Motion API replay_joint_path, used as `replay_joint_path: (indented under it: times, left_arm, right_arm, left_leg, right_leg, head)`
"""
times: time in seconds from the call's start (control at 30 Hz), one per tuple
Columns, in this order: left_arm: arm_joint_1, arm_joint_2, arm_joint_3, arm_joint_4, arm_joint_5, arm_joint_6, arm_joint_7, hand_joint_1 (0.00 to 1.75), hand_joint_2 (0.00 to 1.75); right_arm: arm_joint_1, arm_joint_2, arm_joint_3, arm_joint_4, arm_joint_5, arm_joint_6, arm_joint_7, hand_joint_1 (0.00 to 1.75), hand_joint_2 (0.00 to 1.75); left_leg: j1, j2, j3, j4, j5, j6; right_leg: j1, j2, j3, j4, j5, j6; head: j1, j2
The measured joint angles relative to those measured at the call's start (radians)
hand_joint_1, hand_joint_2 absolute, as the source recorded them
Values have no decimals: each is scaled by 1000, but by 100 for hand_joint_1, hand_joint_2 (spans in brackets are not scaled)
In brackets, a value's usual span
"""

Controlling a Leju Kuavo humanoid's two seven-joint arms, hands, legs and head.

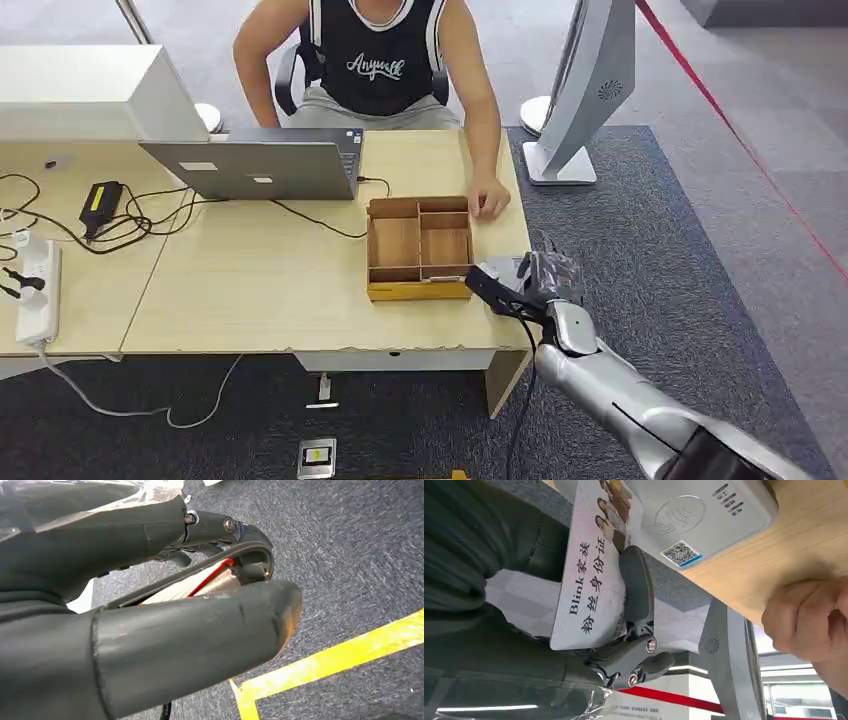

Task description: Pass the card to the sensor for recognition and then transmit it.

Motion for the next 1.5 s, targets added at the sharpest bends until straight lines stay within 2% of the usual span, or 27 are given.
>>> replay_joint_path:
  times: [0.4,0.8,0.93,1.1,1.3,1.5]
  left_arm:
    - [0,0,0,0,-2,5,-3,0,0]
    - [-2,-3,0,0,-15,21,14,0,0]
    - [-8,-8,0,0,-29,14,16,0,0]
    - [-22,-10,0,0,-43,2,25,0,0]
    - [-26,-10,0,0,-54,-2,27,0,0]
    - [-31,-10,0,0,-57,-3,29,0,0]
  right_arm:
    - [-26,5,-23,-8,7,-41,2,175,175]
    - [-135,-30,-71,-140,75,-50,71,175,175]
    - [-164,-42,-76,-183,101,-29,88,175,175]
    - [-201,-43,-71,-227,145,33,107,175,175]
    - [-238,-20,-56,-251,173,92,111,175,175]
    - [-265,8,-39,-247,177,102,111,175,175]
  left_leg:
    - [0,0,-1,0,0,0]
    - [0,0,-1,0,0,0]
    - [0,0,-1,0,0,0]
    - [0,0,-1,0,0,0]
    - [0,0,-2,0,0,0]
    - [0,-1,-2,0,0,0]
  right_leg:
    - [0,0,0,0,1,0]
    - [0,0,-1,0,1,0]
    - [0,0,-1,0,1,0]
    - [0,0,-1,0,1,0]
    - [0,0,-2,1,1,0]
    - [0,0,-2,1,1,0]
  head:
    - [0,0]
    - [0,0]
    - [0,0]
    - [0,0]
    - [0,0]
    - [0,0]
